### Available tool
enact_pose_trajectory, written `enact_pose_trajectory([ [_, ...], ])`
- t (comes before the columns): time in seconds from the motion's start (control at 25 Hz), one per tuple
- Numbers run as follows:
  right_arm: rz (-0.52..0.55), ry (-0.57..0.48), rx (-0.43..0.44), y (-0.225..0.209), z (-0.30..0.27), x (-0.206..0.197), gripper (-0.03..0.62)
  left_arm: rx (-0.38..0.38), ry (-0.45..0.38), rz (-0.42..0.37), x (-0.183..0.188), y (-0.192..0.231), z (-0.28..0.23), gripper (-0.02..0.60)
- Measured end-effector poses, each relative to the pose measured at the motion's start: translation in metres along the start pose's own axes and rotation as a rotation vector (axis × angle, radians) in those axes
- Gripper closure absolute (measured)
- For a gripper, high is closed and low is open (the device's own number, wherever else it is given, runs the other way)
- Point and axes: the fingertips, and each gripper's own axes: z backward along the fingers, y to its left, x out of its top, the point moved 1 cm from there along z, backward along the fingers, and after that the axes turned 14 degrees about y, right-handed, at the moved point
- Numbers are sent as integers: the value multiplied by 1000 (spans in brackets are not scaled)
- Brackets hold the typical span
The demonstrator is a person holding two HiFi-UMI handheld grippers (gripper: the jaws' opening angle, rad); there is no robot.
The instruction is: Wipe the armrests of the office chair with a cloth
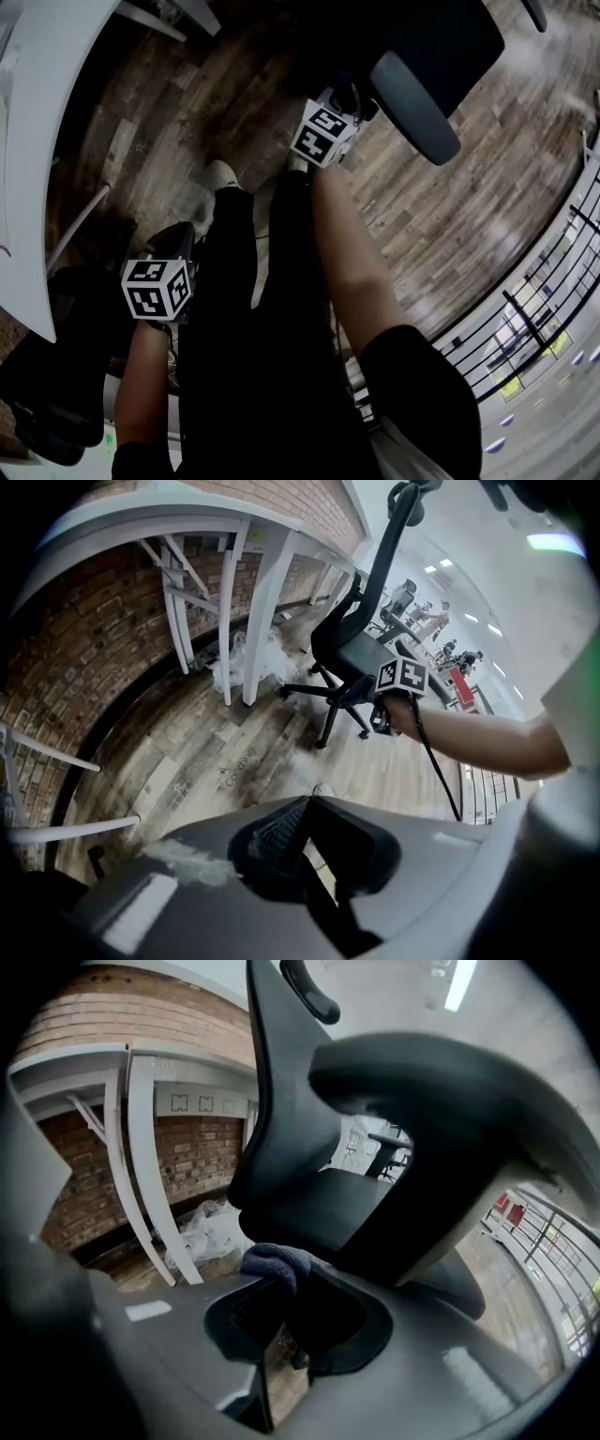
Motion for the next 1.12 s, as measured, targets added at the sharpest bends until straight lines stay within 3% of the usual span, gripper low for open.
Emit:
enact_pose_trajectory([
  [0.2,26,106,-12,-7,-35,-41,530,17,15,5,-7,9,-7,575],
  [0.4,-1,91,11,-31,-44,-53,528,31,32,16,-17,16,-16,575],
  [0.56,-232,58,43,-55,-36,-54,530,26,47,4,-15,10,-22,575],
  [0.76,-540,-27,232,-67,-4,-43,531,19,48,-35,-9,-7,-24,575],
  [0.84,-633,-56,270,-68,9,-41,533,20,48,-46,-6,-11,-22,575],
  [1.12,-766,-151,312,-83,37,-18,534,34,36,-73,8,-16,-6,575],
])
